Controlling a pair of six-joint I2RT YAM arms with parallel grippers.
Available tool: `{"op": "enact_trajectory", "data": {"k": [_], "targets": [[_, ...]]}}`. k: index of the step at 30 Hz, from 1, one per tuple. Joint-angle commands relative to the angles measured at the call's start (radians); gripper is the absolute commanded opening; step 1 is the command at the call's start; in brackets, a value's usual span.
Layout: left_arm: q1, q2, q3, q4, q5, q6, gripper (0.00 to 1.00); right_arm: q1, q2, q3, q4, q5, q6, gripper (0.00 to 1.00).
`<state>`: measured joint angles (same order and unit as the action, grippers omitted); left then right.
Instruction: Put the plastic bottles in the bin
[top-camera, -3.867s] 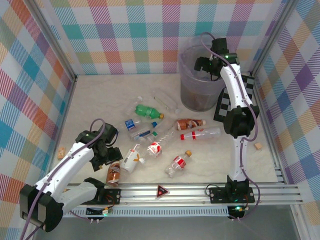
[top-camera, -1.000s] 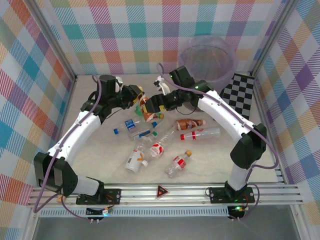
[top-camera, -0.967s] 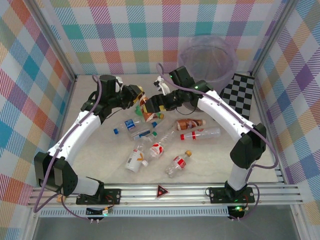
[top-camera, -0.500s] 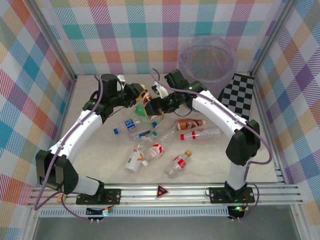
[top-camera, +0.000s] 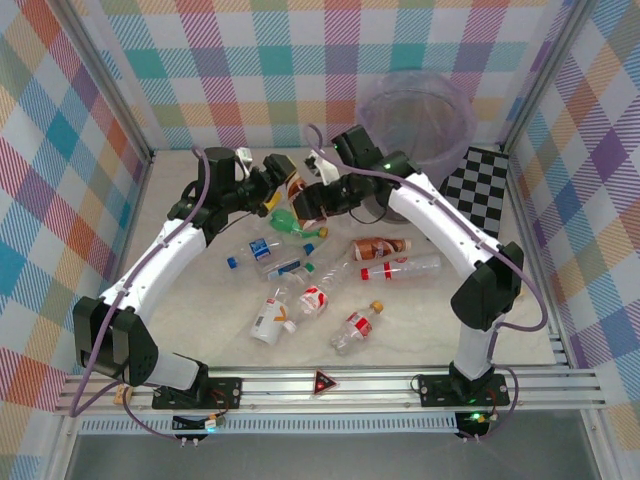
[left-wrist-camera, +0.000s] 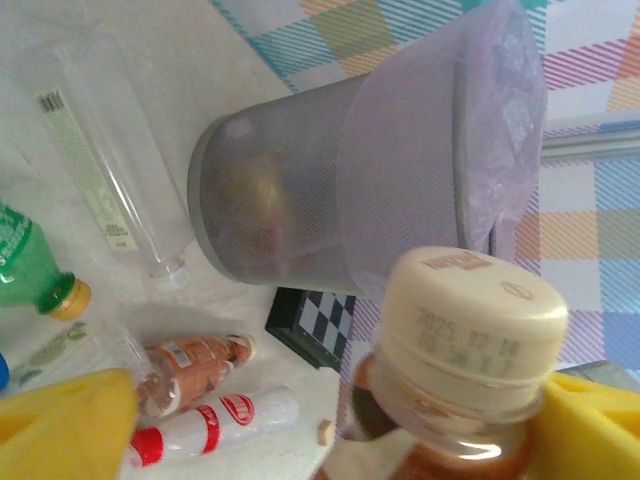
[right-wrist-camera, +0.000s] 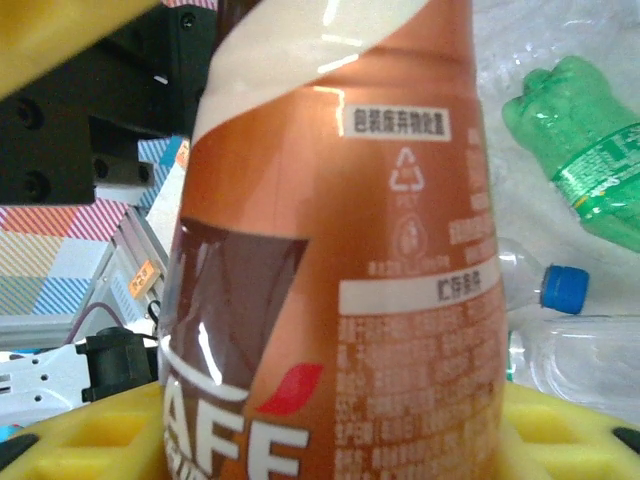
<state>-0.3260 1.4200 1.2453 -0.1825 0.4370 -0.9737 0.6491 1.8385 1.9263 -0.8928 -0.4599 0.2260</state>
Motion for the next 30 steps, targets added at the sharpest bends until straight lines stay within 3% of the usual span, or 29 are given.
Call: {"op": "enact_trajectory", "data": {"k": [1,7,14,22,30], "targets": [[0.010,-0.008,0.046,-0.145,0.054,0.123,1.00,-0.045,-0.005,0.098,-0.092,0.069,-0.069,0.51],[0.015,-0.031,0.129,-0.472,-0.010,0.360,1.00,-0.163,0.038,0.338,-0.245,0.184,-0.137,0.49],[0.011,-0.107,0.034,-0.551,-0.013,0.389,0.98,-0.298,0.166,0.646,-0.342,0.320,-0.163,0.49],[-0.027,-0.142,0.013,-0.773,-0.137,0.490,0.97,-0.456,0.251,0.673,-0.232,0.365,-0.134,0.48],[-0.048,-0.170,-0.028,-0.894,-0.218,0.541,0.96,-0.509,0.377,0.686,-0.185,0.451,-0.133,0.48]]}}
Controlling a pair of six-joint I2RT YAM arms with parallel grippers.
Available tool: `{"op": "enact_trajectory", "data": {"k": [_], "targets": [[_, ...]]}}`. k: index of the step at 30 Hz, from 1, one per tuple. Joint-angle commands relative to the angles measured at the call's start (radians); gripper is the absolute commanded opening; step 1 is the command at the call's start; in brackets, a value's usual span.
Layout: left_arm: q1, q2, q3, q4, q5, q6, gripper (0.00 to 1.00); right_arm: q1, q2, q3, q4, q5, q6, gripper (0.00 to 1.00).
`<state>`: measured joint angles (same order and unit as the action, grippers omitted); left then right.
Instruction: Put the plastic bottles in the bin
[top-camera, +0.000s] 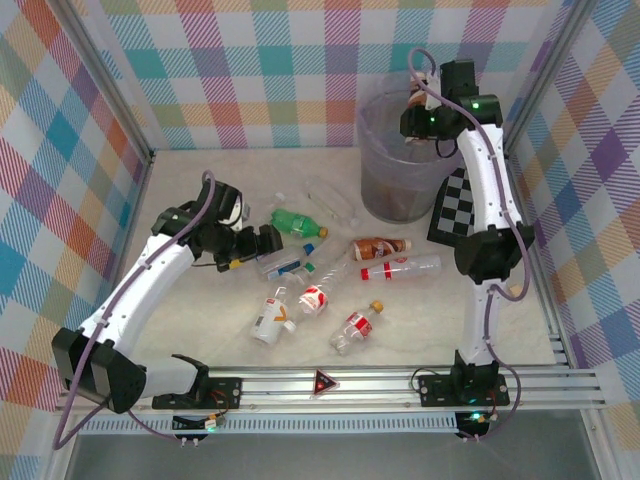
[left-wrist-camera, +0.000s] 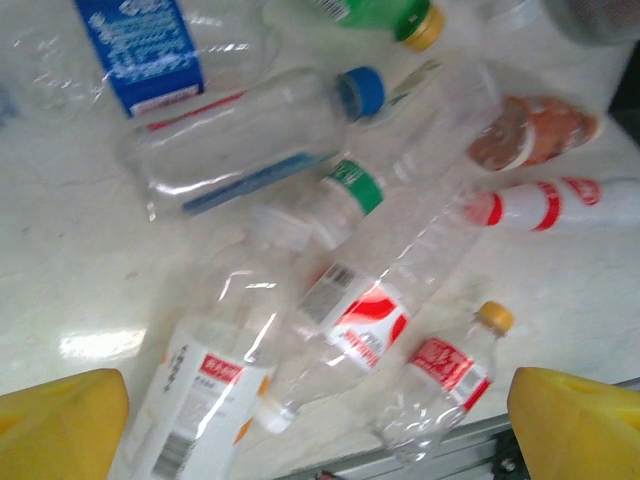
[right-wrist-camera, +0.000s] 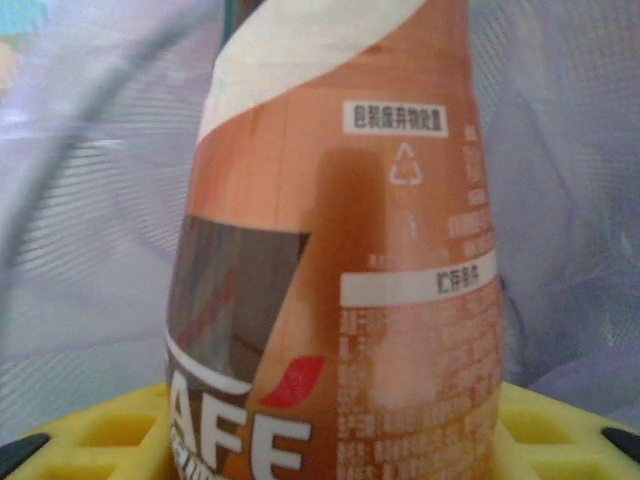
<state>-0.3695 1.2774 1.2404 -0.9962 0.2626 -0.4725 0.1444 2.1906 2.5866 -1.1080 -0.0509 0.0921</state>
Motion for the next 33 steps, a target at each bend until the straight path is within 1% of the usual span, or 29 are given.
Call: {"op": "enact_trajectory", "data": {"k": [1,8,10,14,16,20,22,27,33], "targets": [[-0.006,-0.032,-0.029,-0.083,-0.048,0.038,0.96,-0.008,0.041,0.027,0.031,0.052,-0.001,0.48],[-0.020,-0.033,-0.053,-0.130,-0.067,0.074,0.97,-0.016,0.143,0.031,0.009,0.095,-0.026,0.50],[-0.026,-0.030,-0.058,-0.147,-0.078,0.084,0.97,-0.014,0.161,0.029,-0.005,0.105,-0.034,0.52],[-0.036,-0.028,-0.071,-0.153,-0.088,0.092,0.98,-0.016,0.186,0.026,-0.023,0.129,-0.040,0.52],[-0.040,-0.026,-0.075,-0.153,-0.091,0.097,0.98,-0.017,0.190,0.022,-0.027,0.142,-0.041,0.58],[-0.050,-0.019,-0.075,-0.165,-0.092,0.121,1.00,-0.017,0.188,0.022,-0.036,0.145,-0.042,0.77],[-0.054,-0.017,-0.075,-0.169,-0.089,0.130,1.00,-0.016,0.184,0.022,-0.038,0.145,-0.042,0.84],[-0.065,-0.014,-0.079,-0.169,-0.070,0.138,1.00,-0.017,0.149,0.023,-0.037,0.130,-0.039,0.91],[-0.082,-0.012,-0.094,-0.161,-0.049,0.143,1.00,-0.016,0.056,0.040,-0.022,0.056,-0.036,0.99]]}}
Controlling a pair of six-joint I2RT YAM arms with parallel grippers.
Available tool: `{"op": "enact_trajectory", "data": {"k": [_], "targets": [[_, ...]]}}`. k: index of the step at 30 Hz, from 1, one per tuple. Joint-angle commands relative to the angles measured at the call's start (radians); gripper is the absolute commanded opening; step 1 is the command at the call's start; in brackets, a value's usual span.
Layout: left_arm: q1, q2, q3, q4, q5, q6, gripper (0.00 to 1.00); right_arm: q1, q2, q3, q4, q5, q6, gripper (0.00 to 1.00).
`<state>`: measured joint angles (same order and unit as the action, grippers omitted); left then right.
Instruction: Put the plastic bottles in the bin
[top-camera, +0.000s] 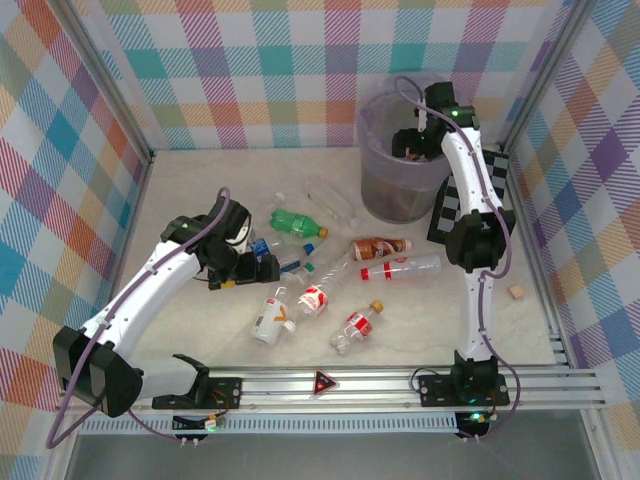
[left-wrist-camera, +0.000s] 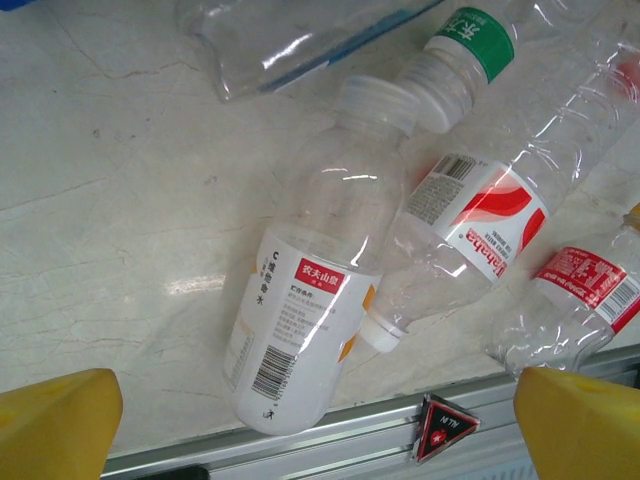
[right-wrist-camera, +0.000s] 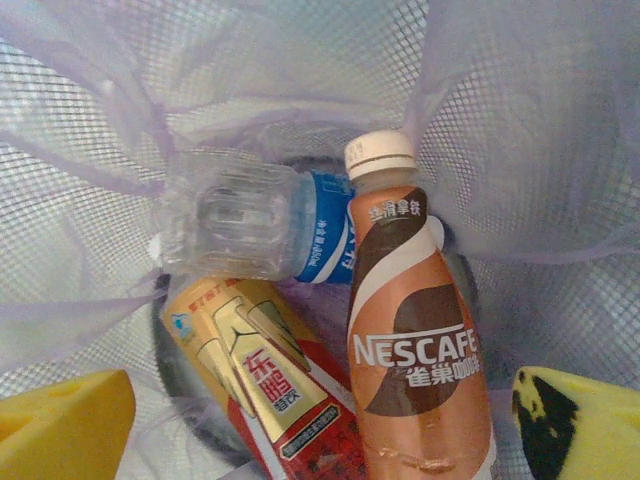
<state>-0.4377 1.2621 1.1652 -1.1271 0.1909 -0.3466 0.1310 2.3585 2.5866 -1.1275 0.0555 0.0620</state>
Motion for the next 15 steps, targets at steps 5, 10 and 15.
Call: {"op": "enact_trajectory", "data": {"k": [5,10,15], "targets": [[-0.039,-0.007,-0.059,-0.006,0.054,0.002,1.00,-0.004,-0.227,0.047,0.023,-0.156,0.022,1.00],[-0.083,-0.019,-0.102,0.006,0.094,0.000,1.00,-0.004,-0.346,0.040,0.021,-0.229,0.128,1.00],[-0.126,-0.023,-0.151,0.022,0.092,-0.016,0.99,-0.004,-0.441,-0.057,0.021,-0.414,0.212,1.00]]}}
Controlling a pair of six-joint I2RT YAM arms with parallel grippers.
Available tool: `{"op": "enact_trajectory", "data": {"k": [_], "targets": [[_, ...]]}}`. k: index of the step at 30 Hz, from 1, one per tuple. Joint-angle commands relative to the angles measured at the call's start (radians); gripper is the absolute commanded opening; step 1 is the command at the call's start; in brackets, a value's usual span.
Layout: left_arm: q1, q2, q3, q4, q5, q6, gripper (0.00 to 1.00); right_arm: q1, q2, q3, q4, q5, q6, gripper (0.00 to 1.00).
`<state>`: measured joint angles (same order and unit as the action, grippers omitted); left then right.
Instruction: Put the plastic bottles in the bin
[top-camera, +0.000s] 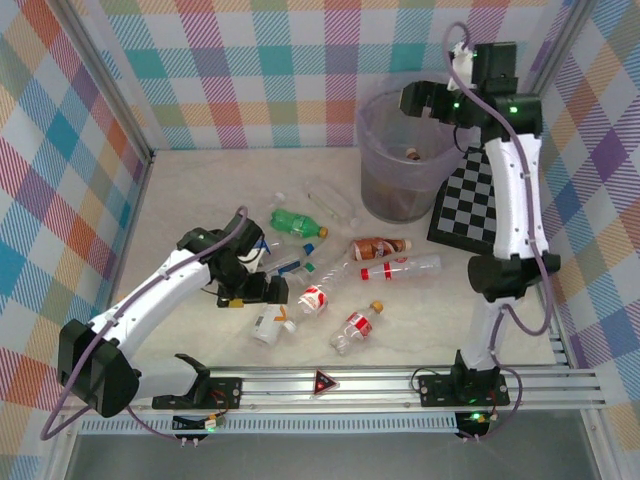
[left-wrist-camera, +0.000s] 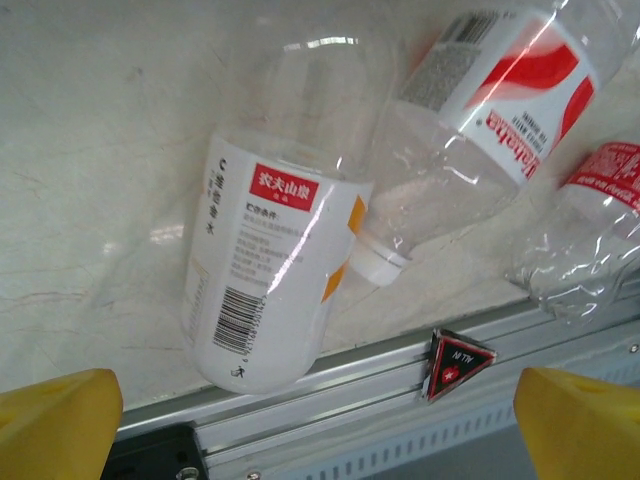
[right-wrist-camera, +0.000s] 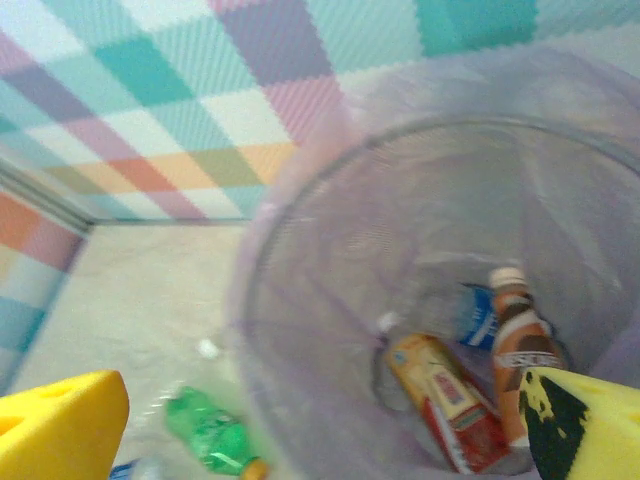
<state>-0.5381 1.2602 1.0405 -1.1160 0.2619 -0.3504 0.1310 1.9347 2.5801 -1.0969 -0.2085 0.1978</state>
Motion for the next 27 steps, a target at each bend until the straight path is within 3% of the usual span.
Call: {"op": "enact_trajectory", "data": {"k": [1,5,8,17,22,27], "targets": [[-0.034,-0.020,-0.042,0.031,0.018,-0.020,0.98,-0.004,-0.036,-0.087,-0.005,-0.192,0.093,0.99],[-0.043,-0.029,-0.118,0.130,0.007,-0.043,0.93,-0.002,-0.122,-0.268,0.046,-0.381,0.126,1.00],[-0.043,-0.035,-0.174,0.198,0.016,-0.051,0.91,-0.002,-0.205,-0.426,0.117,-0.449,0.156,1.00],[-0.045,-0.011,-0.264,0.317,0.012,-0.066,0.80,-0.002,-0.338,-0.673,0.196,-0.451,0.208,1.00],[-0.047,0.031,-0.299,0.351,0.012,-0.072,0.72,-0.001,-0.365,-0.715,0.213,-0.448,0.222,1.00],[-0.052,0.071,-0.318,0.387,0.008,-0.081,0.77,-0.002,-0.370,-0.720,0.186,-0.421,0.206,1.00]]}}
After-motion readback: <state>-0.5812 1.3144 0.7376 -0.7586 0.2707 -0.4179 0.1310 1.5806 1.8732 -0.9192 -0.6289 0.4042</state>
